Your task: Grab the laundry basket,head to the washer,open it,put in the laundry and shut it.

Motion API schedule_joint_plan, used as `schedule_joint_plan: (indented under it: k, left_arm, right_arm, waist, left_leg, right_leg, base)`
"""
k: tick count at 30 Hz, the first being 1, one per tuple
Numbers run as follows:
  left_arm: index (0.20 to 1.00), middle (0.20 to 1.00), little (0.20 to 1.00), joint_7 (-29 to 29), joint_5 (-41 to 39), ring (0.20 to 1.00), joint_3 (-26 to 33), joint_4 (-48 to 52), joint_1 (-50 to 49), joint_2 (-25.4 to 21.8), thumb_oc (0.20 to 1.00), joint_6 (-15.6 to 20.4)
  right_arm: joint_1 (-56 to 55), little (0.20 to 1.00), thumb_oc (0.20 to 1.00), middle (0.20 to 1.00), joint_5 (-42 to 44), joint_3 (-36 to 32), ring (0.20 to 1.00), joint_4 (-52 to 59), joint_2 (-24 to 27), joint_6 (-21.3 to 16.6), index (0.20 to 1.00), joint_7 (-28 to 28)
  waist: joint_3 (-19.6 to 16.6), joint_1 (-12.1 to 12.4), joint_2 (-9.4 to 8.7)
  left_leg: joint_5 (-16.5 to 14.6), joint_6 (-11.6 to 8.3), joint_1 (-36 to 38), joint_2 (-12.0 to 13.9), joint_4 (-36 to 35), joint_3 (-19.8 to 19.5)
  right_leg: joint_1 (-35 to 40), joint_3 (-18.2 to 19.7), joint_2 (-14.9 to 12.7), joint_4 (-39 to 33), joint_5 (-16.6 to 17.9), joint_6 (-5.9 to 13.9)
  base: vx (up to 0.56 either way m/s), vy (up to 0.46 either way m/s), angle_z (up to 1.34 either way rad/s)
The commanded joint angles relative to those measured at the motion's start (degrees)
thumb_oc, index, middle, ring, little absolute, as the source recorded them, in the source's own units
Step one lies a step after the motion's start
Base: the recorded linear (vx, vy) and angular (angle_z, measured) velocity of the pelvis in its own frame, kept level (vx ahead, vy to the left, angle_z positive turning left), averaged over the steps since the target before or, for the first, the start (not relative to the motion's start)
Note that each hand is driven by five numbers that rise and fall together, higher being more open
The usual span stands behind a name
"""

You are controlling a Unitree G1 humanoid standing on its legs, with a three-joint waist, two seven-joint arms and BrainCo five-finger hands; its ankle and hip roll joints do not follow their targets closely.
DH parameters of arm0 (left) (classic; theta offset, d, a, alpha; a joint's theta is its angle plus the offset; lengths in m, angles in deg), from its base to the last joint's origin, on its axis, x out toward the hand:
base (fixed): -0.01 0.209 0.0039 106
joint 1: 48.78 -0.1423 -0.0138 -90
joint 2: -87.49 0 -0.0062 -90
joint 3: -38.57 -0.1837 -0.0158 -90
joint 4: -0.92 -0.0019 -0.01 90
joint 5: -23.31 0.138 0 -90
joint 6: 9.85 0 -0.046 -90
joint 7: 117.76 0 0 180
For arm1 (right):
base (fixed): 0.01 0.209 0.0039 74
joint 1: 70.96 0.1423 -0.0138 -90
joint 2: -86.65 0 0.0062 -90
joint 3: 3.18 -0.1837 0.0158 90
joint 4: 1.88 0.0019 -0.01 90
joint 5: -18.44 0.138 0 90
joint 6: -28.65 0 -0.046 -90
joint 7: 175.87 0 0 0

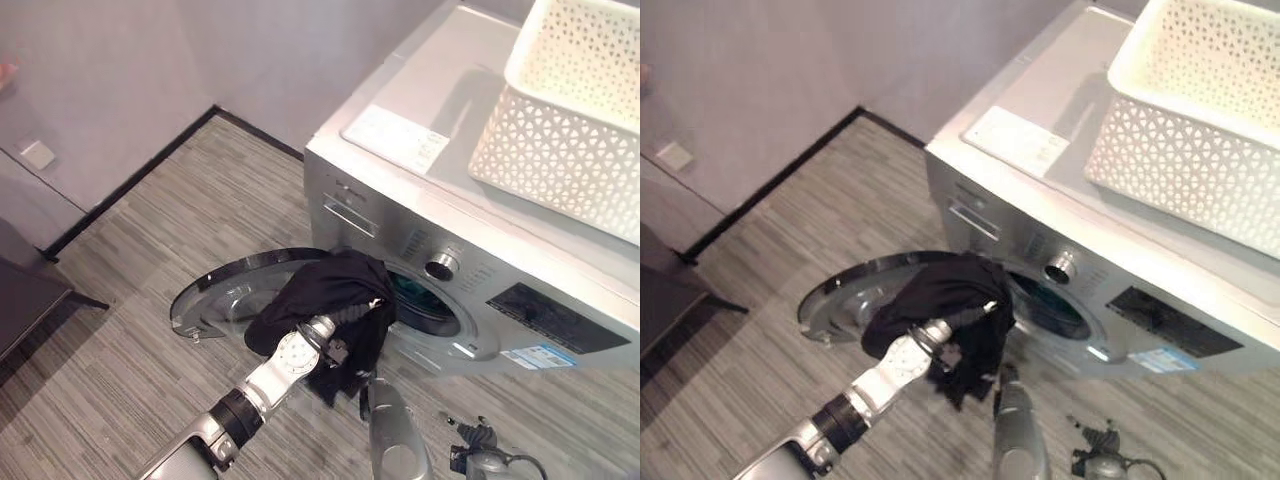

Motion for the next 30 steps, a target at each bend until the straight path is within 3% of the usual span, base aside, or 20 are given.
schedule_joint_plan:
  k: [1, 6, 17, 23, 30]
  left_arm:
    - [0.200, 0.200, 0.200, -0.82, -4.88, 0.200, 0.26, 0.53, 0.96, 3.95, 0.200, 2.63]
    - [0.200, 0.200, 0.200, -2.80, -7.23, 0.200, 0.45, -1.48, 3.23, 5.75, 0.200, 3.22]
    - [0.200, 0.200, 0.200, -7.76, -12.84, 0.200, -1.33, -11.40, 14.72, 16.14, 0.200, 4.85]
    - [0.200, 0.200, 0.200, -9.52, -12.55, 0.200, 0.38, -13.22, 18.27, 16.22, 0.200, 5.06]
    - [0.200, 0.200, 0.200, -11.64, -11.32, 0.200, 2.72, -14.57, 21.35, 15.32, 0.200, 5.13]
  right_arm:
    - [-5.20, 1.000, 1.000, 1.000, 1.73, -1.10, 1.000, -1.92, -1.06, 0.00, 1.000, -0.53]
    - [-4.32, 1.000, 1.000, 1.000, 2.86, -1.22, 1.000, -0.97, -0.46, -0.68, 1.000, -1.41]
    - [-0.89, 1.000, 1.000, 1.000, 3.50, 4.42, 1.000, 8.76, 0.51, -2.86, 1.000, -4.64]
    - [0.62, 1.000, 1.000, 1.000, 3.92, 6.49, 1.000, 10.79, -0.04, -3.41, 1.000, -5.33]
    - [3.10, 1.000, 1.000, 1.000, 4.78, 7.66, 1.000, 13.54, -0.37, -4.45, 1.000, -5.87]
  waist:
    - [0.57, -1.84, -0.11]
    - [3.31, -3.06, -0.25]
    - [11.02, -7.15, -3.26]
    - [13.77, -7.35, -4.58]
    - [16.33, -5.94, -5.68]
  left_leg:
    - [-12.29, 4.95, 9.15, -2.57, 5.97, -0.80]
    - [-13.94, 5.36, 7.28, -2.95, 8.07, -0.36]
    - [-19.63, 6.55, -2.79, -3.97, 19.01, 2.40]
    - [-21.54, 6.79, -8.13, -3.34, 24.42, 3.13]
    - [-24.18, 7.97, -16.29, -3.30, 30.96, 3.20]
  right_leg:
    - [3.85, -2.36, -3.65, -27.39, 17.23, 9.13]
    - [0.76, -1.46, -4.18, -25.84, 17.56, 9.27]
    - [-8.56, 3.15, -4.56, -22.76, 18.68, 8.83]
    - [-12.73, 4.41, -5.10, -20.27, 18.69, 8.50]
    - [-17.63, 5.92, -5.45, -19.04, 19.05, 8.25]
  base:
    - [0.00, 0.022, -0.35]
    - [-0.04, 0.018, -0.21]
    - [-0.06, 0.017, -0.17]
    - [-0.07, 0.010, -0.07]
    - [-0.07, 0.007, -0.06]
